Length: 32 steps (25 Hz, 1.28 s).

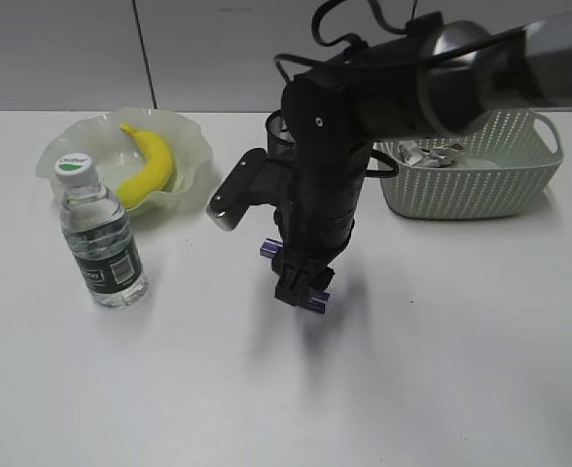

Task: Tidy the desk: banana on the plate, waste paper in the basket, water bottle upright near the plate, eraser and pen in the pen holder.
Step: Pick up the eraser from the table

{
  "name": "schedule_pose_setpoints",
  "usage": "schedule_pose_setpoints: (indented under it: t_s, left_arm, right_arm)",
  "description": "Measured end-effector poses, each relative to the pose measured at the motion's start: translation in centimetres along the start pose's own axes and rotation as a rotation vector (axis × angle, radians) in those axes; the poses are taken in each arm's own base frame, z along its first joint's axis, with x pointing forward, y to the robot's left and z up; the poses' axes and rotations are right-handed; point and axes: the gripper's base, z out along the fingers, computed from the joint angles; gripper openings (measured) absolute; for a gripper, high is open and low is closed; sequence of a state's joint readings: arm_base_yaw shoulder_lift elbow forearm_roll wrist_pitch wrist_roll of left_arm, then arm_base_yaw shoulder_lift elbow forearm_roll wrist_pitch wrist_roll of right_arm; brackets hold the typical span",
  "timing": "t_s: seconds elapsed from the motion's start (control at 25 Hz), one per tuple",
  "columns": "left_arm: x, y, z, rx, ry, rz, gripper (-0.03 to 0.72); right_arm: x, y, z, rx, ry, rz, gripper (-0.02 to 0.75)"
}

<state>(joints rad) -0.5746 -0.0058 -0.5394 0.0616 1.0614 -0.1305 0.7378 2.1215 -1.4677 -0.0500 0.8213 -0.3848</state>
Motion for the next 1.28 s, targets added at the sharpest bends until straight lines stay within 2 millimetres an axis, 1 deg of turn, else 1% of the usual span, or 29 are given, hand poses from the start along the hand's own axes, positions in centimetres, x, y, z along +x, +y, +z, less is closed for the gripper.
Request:
schedule_pose_setpoints:
  t_s: [0.08,0.24,0.36,0.68,0.76,0.96,1.0,1.08,1.2,1.28]
  left_arm:
    - [0.0,0.0,0.0,0.000,0.000,0.000,0.269]
    - [0.0,0.0,0.0,0.000,0.000,0.000,0.269]
    - [0.0,0.0,0.0,0.000,0.000,0.000,0.269]
    - [0.0,0.0,0.0,0.000,0.000,0.000,0.269]
    - [0.0,0.0,0.0,0.000,0.000,0.000,0.269]
    - [0.0,0.0,0.0,0.000,0.000,0.000,0.269]
    - [0.0,0.0,0.0,-0.001,0.000,0.000,0.269]
    - [0.0,0.0,0.0,-0.001,0.000,0.000,0.269]
    - [0.0,0.0,0.0,-0.001,0.000,0.000,0.269]
    - [0.0,0.0,0.0,-0.001,0.000,0.000,0.269]
  right_arm:
    - [-0.5,-0.2,1.0,-0.007,0.019,0.003,0.428]
    - [-1.4,-0.6,2.1,-0.008,0.022,0.005,0.428]
    - [-1.6,-0.9,3.0,-0.018,0.040,0.014,0.428]
    - [-0.4,-2.2,3.9,-0.078,0.090,0.099,0.428]
    - [-0.3,-2.3,4.1,-0.085,0.092,0.107,0.421]
    - [-0.4,-2.0,4.1,-0.115,0.080,0.123,0.339]
    - [-0.4,-2.0,4.1,-0.116,0.079,0.123,0.304]
    - [-0.5,-2.0,4.1,-0.117,0.078,0.124,0.188]
    - [-0.7,-2.1,3.9,-0.117,0.071,0.125,0.194]
    - [-1.2,-2.2,3.4,-0.123,0.053,0.134,0.194]
